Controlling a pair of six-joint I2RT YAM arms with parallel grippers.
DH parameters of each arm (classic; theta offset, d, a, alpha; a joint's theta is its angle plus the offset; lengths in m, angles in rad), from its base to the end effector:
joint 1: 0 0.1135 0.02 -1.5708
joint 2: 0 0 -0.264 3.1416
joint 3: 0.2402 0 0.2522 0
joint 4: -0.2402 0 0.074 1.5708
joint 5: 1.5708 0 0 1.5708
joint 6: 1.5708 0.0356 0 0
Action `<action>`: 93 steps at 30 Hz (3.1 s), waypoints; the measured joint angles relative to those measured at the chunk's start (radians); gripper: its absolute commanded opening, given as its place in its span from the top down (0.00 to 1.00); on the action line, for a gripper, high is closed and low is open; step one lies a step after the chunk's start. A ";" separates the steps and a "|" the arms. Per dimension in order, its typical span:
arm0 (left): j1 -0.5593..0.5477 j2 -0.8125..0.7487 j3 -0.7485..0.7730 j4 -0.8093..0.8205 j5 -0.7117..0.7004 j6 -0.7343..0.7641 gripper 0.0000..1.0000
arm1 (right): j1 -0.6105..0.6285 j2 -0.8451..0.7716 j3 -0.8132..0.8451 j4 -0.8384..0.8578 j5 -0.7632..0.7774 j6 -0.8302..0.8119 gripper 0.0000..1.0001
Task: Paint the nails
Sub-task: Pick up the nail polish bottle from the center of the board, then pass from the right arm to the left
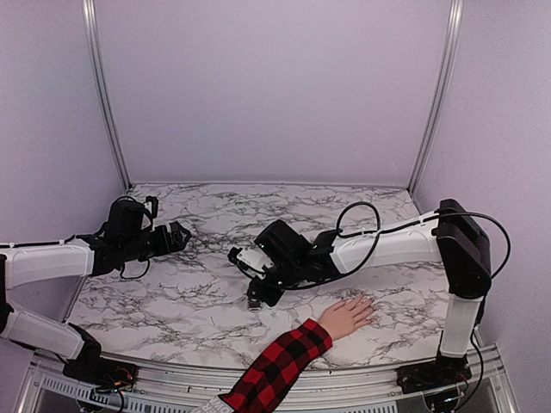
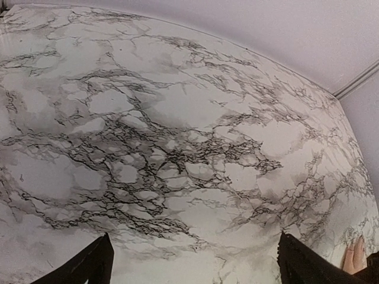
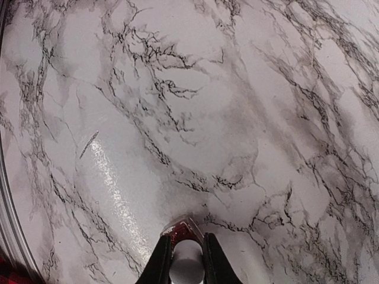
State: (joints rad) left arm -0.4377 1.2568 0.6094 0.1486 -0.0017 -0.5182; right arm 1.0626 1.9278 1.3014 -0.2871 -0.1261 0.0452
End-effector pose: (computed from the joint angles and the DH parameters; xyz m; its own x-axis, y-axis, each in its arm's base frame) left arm 0.2412 -0.1128 0.2123 -0.5857 -0.2728 -0.7633 0.1524 0.8878 -0.4343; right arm 0.1969 0.3627 0.1793 -0.4257 -0.6721 -0.6059 -0.8857 0.4464 0.1271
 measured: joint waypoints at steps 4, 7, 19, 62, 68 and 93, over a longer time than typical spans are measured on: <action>-0.080 -0.021 -0.036 0.048 0.010 -0.001 0.01 | 0.000 -0.018 0.000 -0.013 0.005 -0.007 0.89; -0.145 -0.065 -0.072 0.093 0.011 0.007 0.01 | -0.005 -0.057 -0.004 -0.023 0.005 -0.014 0.89; -0.319 -0.217 -0.225 0.360 0.079 0.141 0.08 | -0.060 -0.301 -0.025 -0.058 -0.048 -0.054 0.91; -0.756 0.235 0.033 0.607 -0.013 0.589 0.72 | -0.035 -0.493 -0.075 -0.247 -0.180 -0.077 0.94; -0.759 0.235 0.033 0.609 -0.027 0.592 0.66 | -0.035 -0.493 -0.071 -0.250 -0.182 -0.077 0.95; -0.766 0.256 0.034 0.618 -0.026 0.595 0.70 | -0.035 -0.493 -0.052 -0.256 -0.184 -0.076 0.95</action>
State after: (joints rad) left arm -1.2034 1.5124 0.6430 0.7662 -0.0277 0.0772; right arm 1.0275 1.4345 1.2491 -0.5426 -0.3099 -0.0311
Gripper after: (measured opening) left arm 0.321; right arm 0.151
